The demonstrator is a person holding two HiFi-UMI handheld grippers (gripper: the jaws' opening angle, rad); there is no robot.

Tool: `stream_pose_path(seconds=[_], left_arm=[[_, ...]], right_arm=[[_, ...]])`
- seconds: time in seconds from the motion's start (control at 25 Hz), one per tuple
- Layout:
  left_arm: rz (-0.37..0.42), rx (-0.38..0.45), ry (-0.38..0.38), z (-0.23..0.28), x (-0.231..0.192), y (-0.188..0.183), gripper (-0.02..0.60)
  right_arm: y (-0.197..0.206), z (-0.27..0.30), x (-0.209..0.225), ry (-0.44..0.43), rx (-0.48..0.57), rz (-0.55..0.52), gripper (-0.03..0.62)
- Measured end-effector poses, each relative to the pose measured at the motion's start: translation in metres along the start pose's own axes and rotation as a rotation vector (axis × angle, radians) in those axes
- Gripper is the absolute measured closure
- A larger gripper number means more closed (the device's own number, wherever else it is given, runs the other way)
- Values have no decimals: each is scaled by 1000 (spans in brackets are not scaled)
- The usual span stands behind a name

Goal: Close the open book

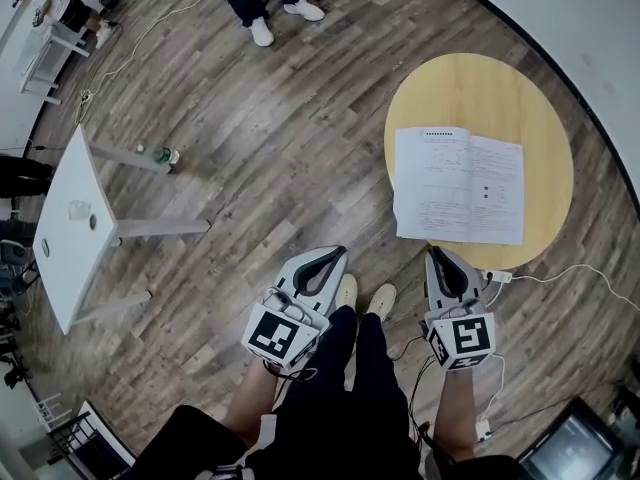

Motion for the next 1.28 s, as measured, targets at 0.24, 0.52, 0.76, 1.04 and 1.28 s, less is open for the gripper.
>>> stream_pose_path(seconds=[0.24,0.52,0.76,1.04,1.28], left_arm=[[-12,-13,-13,-5,-8,2,583],[-41,-19,-15,-12,-18,9,583],[-70,-35,-16,-17,-30,22,583],[-110,-52,-13,-15,-43,38,583],[-132,-70,-11,-15,-58,48,583]], right_arm=[[25,39,-2,-10,-102,12,398],[59,85,-3,25,-250,-9,302],[74,107,4,123,-339,-59,281],[86,124,8,198,-434,-114,281],[95,134,11,268,-489,-151,281]])
Point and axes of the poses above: the fingertips, and each gripper's own axes: z forward along the fingers, x to its right, y out of its underside, the point moved 5 cm from there along -z, backward along the fingers, and after that the axes turned 5 degrees about -y, right-handed, at the moved point
